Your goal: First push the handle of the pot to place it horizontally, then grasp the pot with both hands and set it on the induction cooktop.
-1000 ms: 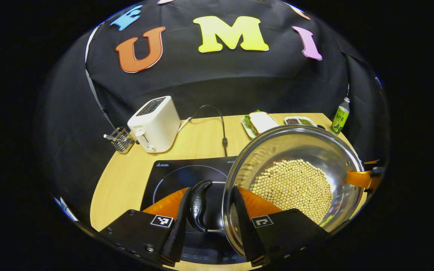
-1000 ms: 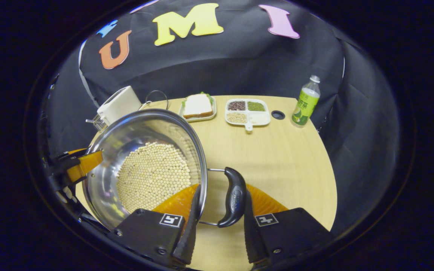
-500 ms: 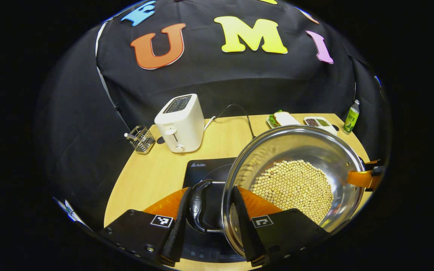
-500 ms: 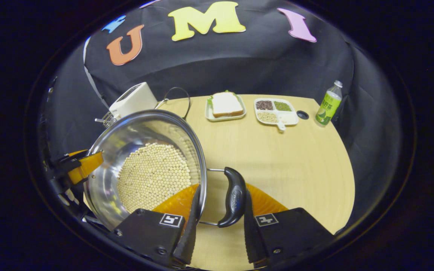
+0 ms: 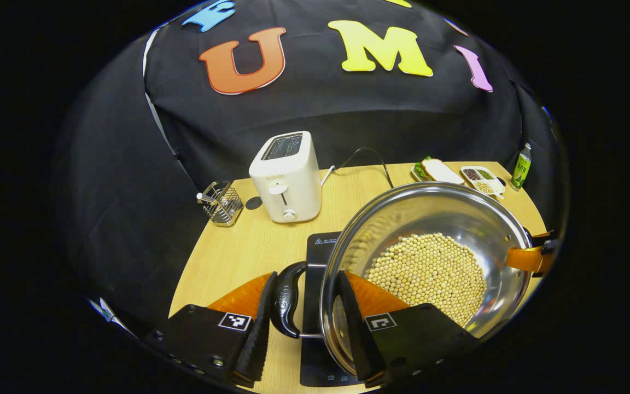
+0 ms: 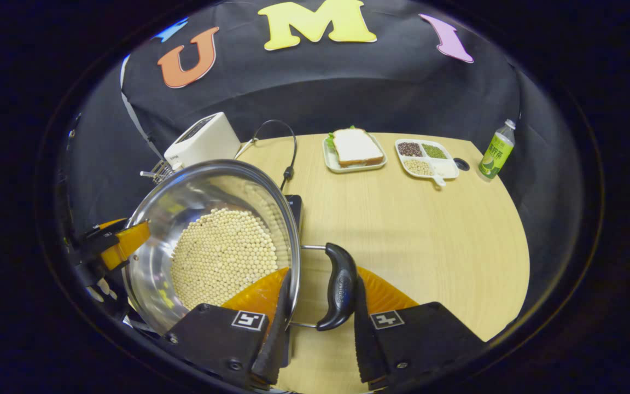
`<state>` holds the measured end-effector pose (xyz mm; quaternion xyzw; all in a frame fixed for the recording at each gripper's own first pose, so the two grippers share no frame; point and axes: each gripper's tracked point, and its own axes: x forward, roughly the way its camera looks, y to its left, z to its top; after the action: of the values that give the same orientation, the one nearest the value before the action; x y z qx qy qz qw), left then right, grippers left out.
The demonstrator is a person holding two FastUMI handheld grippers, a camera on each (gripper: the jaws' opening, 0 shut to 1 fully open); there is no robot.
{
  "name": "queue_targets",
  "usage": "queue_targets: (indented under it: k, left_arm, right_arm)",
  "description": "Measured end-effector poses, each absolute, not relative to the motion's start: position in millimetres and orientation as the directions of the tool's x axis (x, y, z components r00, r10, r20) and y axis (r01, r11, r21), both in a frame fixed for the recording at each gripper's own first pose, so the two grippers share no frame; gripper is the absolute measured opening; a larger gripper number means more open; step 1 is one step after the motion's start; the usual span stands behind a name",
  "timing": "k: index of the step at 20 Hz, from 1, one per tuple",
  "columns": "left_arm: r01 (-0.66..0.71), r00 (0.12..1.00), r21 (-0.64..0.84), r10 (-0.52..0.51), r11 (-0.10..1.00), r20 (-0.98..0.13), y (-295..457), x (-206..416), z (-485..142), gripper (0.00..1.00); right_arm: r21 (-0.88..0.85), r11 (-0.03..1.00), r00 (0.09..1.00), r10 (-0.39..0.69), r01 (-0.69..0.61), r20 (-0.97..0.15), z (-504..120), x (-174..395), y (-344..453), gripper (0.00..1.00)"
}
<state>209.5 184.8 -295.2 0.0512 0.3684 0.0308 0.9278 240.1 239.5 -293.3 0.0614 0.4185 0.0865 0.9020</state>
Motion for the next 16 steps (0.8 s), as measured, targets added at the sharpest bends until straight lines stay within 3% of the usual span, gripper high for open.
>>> queue_targets:
  k: [16]
  left_arm:
    - [-0.010,0.715,0.126,0.095,0.992,-0.693,202.2,216.2,-336.1,0.61]
  right_arm:
    - [0.152,0.985,0.608,0.171,-0.083,-0.775,-325.1,248.7,260.4,0.53]
